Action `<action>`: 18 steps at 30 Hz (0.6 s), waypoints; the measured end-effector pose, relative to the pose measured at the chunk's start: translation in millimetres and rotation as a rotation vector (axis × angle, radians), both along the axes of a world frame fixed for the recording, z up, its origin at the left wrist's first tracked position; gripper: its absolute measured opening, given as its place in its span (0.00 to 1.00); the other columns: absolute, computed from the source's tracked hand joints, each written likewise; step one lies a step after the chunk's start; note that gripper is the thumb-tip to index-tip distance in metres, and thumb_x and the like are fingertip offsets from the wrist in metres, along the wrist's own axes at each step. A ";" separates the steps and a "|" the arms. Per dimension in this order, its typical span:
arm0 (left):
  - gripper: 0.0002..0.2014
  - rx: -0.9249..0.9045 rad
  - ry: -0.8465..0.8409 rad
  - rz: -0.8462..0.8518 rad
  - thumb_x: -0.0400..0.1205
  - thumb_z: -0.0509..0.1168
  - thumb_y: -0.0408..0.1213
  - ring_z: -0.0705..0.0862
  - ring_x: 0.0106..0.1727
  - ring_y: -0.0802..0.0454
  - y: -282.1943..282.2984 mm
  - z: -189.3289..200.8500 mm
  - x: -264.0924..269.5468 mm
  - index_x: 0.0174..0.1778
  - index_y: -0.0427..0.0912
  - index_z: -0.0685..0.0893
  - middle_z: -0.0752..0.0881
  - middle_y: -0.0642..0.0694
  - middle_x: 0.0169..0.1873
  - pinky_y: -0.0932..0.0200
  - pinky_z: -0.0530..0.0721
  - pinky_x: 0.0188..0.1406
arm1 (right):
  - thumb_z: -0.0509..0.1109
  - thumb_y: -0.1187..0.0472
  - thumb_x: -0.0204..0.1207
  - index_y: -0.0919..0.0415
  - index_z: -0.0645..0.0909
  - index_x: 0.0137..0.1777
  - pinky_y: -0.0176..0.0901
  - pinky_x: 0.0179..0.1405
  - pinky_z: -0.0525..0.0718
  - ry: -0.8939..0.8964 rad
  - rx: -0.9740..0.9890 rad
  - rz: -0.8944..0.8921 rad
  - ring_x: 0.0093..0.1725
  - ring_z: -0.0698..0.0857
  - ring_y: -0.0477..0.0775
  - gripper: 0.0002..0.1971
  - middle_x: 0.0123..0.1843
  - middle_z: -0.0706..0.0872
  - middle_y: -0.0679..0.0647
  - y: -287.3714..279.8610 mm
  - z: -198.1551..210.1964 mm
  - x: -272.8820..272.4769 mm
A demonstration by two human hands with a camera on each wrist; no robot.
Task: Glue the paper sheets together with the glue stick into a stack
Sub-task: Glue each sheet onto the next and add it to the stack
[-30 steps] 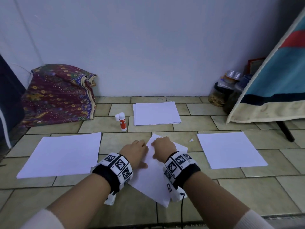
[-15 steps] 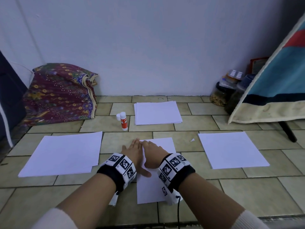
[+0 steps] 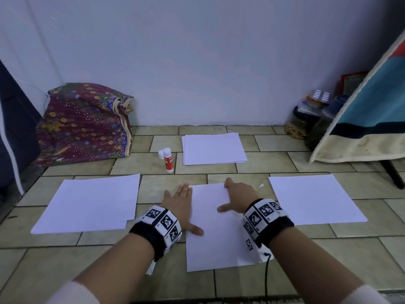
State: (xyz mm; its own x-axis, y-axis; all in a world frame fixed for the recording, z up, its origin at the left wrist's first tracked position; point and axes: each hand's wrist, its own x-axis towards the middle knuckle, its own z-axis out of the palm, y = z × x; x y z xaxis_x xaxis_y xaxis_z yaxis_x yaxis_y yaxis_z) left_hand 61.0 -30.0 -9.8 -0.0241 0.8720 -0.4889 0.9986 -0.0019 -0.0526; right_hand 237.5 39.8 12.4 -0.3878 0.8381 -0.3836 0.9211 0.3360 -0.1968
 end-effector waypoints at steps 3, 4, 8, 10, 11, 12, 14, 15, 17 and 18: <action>0.64 0.020 0.043 -0.017 0.68 0.64 0.74 0.41 0.85 0.46 -0.4 6.5 0.7 0.84 0.34 0.40 0.41 0.40 0.85 0.34 0.49 0.81 | 0.78 0.42 0.68 0.61 0.65 0.69 0.51 0.61 0.77 -0.047 0.047 -0.017 0.62 0.80 0.59 0.38 0.63 0.80 0.57 -1.0 -1.4 -5.7; 0.60 0.045 0.058 -0.018 0.70 0.62 0.74 0.44 0.85 0.45 0.0 10.9 2.5 0.84 0.34 0.45 0.46 0.40 0.85 0.35 0.50 0.80 | 0.76 0.40 0.68 0.60 0.65 0.71 0.52 0.63 0.76 -0.101 0.082 -0.012 0.67 0.76 0.59 0.38 0.68 0.76 0.58 -3.6 0.6 -7.9; 0.34 0.248 0.068 -0.007 0.81 0.60 0.62 0.66 0.75 0.45 1.4 26.0 8.6 0.74 0.39 0.71 0.71 0.43 0.72 0.47 0.67 0.72 | 0.72 0.45 0.75 0.56 0.69 0.74 0.53 0.67 0.70 -0.277 0.193 0.030 0.75 0.63 0.63 0.31 0.74 0.65 0.60 -12.8 8.4 -21.5; 0.25 0.309 0.012 -0.010 0.82 0.64 0.50 0.69 0.71 0.45 0.6 26.8 7.5 0.71 0.41 0.73 0.71 0.44 0.71 0.50 0.71 0.68 | 0.65 0.57 0.80 0.59 0.73 0.68 0.50 0.65 0.71 -0.241 0.130 0.062 0.71 0.67 0.61 0.18 0.70 0.70 0.59 -15.9 4.3 -32.5; 0.26 0.315 -0.038 -0.009 0.81 0.67 0.46 0.68 0.73 0.45 0.7 24.8 6.1 0.72 0.42 0.71 0.67 0.44 0.74 0.49 0.72 0.68 | 0.61 0.59 0.81 0.60 0.75 0.62 0.50 0.65 0.71 -0.226 0.093 0.107 0.70 0.69 0.61 0.12 0.68 0.73 0.59 -18.0 2.1 -38.8; 0.29 0.308 -0.089 -0.007 0.79 0.70 0.45 0.65 0.76 0.44 0.6 23.2 4.3 0.74 0.43 0.69 0.62 0.44 0.78 0.47 0.73 0.68 | 0.60 0.58 0.81 0.60 0.75 0.56 0.51 0.65 0.70 -0.225 0.064 0.164 0.69 0.71 0.61 0.08 0.65 0.76 0.59 -20.6 1.0 -44.6; 0.43 0.248 -0.137 -0.015 0.73 0.76 0.48 0.54 0.82 0.43 1.3 19.8 0.0 0.79 0.44 0.61 0.49 0.44 0.83 0.44 0.71 0.72 | 0.61 0.51 0.82 0.61 0.76 0.57 0.54 0.66 0.67 -0.237 0.041 0.243 0.68 0.72 0.61 0.14 0.63 0.79 0.60 -25.5 -2.5 -57.2; 0.50 0.199 -0.131 -0.025 0.70 0.78 0.51 0.48 0.84 0.44 1.8 16.7 -2.2 0.82 0.43 0.55 0.43 0.44 0.84 0.42 0.69 0.74 | 0.63 0.49 0.81 0.63 0.76 0.62 0.56 0.69 0.66 -0.245 0.034 0.265 0.70 0.71 0.61 0.19 0.65 0.78 0.60 -28.3 -4.2 -63.6; 0.64 0.102 -0.109 -0.033 0.66 0.78 0.58 0.38 0.85 0.44 2.9 9.8 -5.6 0.84 0.39 0.41 0.35 0.44 0.84 0.37 0.60 0.79 | 0.68 0.48 0.78 0.66 0.72 0.70 0.60 0.73 0.65 -0.246 0.023 0.298 0.74 0.67 0.63 0.27 0.70 0.74 0.62 -34.6 -4.7 -75.3; 0.68 0.062 -0.101 -0.035 0.65 0.77 0.62 0.34 0.84 0.44 3.7 5.5 -7.2 0.84 0.39 0.35 0.32 0.44 0.83 0.35 0.55 0.81 | 0.71 0.49 0.76 0.67 0.70 0.72 0.62 0.74 0.65 -0.253 0.023 0.326 0.76 0.65 0.62 0.31 0.73 0.72 0.62 -37.4 -2.7 -80.1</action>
